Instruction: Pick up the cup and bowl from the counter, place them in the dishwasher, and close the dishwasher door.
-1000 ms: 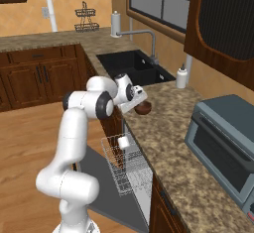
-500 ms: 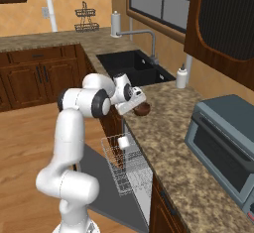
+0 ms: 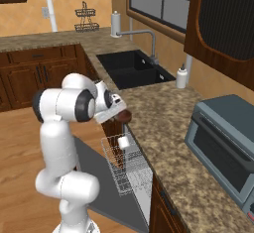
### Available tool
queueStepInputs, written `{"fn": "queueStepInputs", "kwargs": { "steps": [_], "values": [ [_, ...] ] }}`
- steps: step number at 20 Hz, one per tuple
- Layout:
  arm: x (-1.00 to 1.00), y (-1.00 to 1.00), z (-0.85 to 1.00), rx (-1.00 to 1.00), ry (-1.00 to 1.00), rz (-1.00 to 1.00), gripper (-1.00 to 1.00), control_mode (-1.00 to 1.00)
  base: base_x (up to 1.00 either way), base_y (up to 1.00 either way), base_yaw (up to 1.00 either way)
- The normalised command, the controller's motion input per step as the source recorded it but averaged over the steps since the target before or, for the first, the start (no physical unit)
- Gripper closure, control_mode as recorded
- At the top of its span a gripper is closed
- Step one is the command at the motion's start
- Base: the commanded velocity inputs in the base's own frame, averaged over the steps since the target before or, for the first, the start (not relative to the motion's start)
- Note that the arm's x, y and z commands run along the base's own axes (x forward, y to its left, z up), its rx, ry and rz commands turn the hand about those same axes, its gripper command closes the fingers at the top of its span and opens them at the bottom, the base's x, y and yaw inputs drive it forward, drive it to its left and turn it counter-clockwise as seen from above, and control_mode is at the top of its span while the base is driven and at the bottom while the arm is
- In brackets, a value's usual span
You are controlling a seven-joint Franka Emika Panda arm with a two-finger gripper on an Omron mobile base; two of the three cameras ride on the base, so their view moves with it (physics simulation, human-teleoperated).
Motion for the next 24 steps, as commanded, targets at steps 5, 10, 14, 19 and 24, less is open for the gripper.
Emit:
{"fn": "queueStepInputs", "kwargs": {
  "steps": [5,10,14,19,24],
  "values": [
    [-0.96,0.8,-0.08,0.0,0.0,0.0,1.0,-1.0,0.0,0.0,0.0],
    [-0.14,0.09,-0.75,0.0,0.0,-0.11,1.0,-1.0,0.0,0.0,0.0],
    [0.01,-0.07,-0.87,0.0,0.01,-0.17,1.0,-1.0,0.0,0.0,0.0],
    [0.05,-0.07,-0.93,0.0,0.0,-0.15,1.0,-1.0,0.0,0.0,0.0],
    [0.33,-0.32,-0.62,0.0,0.0,-0.13,1.0,-1.0,0.0,0.0,0.0]
  ]
}}
